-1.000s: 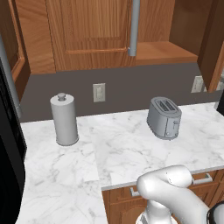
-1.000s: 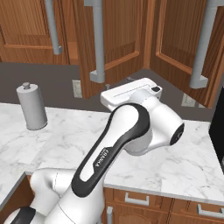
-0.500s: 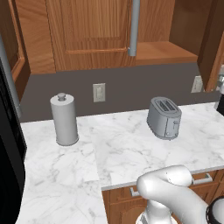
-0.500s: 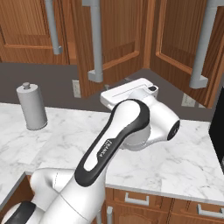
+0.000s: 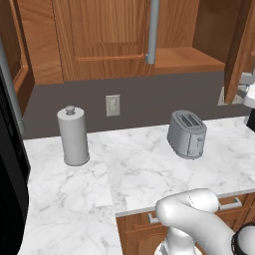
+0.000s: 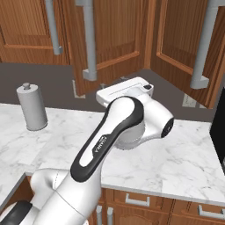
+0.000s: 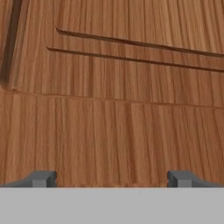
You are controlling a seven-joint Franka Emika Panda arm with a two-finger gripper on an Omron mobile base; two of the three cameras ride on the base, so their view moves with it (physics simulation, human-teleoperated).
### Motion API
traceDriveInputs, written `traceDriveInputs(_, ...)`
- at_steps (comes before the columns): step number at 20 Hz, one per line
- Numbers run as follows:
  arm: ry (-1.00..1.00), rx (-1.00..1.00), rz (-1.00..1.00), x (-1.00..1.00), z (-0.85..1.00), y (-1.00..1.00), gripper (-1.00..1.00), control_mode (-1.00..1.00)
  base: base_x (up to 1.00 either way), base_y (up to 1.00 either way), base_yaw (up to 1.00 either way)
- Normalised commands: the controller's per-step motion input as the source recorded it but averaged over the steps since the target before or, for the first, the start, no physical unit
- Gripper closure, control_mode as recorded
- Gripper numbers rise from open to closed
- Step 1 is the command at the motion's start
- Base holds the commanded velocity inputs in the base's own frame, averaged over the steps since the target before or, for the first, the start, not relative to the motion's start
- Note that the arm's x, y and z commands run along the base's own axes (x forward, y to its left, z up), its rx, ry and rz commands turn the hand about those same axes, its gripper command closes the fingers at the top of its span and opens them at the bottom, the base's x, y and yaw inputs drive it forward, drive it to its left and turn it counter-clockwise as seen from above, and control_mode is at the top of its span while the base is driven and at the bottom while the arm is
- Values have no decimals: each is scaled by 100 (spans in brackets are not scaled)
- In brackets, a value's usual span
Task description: Close all open cabinet doors.
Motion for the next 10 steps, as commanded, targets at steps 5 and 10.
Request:
traceDriveInputs(5,0,0,-4,11,8,16,-100,-100,0,0,0)
traceDriveInputs(10,0,0,-8,9,16,21,-100,-100,0,0,0)
